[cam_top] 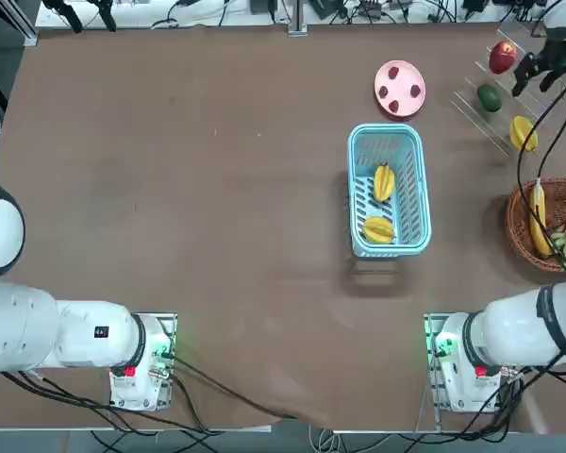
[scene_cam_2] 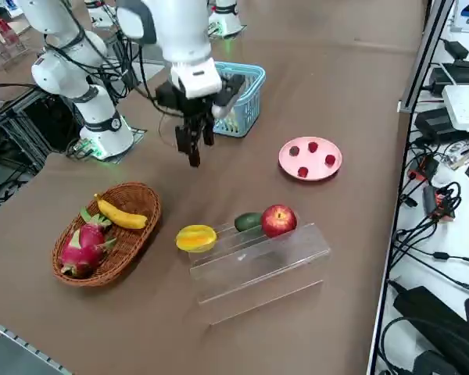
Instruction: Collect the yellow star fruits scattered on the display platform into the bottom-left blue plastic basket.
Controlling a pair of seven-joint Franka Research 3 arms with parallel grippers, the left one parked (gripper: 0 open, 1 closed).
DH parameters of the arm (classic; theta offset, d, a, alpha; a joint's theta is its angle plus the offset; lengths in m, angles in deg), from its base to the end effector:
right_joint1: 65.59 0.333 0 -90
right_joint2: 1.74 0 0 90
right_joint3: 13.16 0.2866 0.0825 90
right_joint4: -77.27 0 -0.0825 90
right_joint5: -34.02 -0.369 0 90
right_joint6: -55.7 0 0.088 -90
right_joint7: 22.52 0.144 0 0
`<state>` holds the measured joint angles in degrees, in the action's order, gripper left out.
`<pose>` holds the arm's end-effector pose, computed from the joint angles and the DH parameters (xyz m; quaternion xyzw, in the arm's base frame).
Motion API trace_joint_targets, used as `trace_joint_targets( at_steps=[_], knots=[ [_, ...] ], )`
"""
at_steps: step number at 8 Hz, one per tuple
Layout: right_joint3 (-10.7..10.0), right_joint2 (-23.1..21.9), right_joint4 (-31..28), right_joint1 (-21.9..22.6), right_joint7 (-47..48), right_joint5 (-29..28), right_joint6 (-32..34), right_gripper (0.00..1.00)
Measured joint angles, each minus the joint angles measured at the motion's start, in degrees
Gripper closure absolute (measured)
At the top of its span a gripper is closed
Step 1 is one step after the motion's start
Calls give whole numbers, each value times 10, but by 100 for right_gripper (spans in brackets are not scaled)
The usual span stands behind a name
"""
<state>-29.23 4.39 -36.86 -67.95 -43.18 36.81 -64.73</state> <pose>0.5318 -0.1798 0.3532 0.9988 0.0325 -0.0088 0.0349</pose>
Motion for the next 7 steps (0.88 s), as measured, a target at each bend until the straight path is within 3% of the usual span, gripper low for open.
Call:
trace_joint_targets(
  at_steps=[3, 7],
  knots=[
    [0, 71, 8, -58, -121, -59, -58, 11],
    [1, 116, 16, -99, -195, -95, -97, 15]
  ],
)
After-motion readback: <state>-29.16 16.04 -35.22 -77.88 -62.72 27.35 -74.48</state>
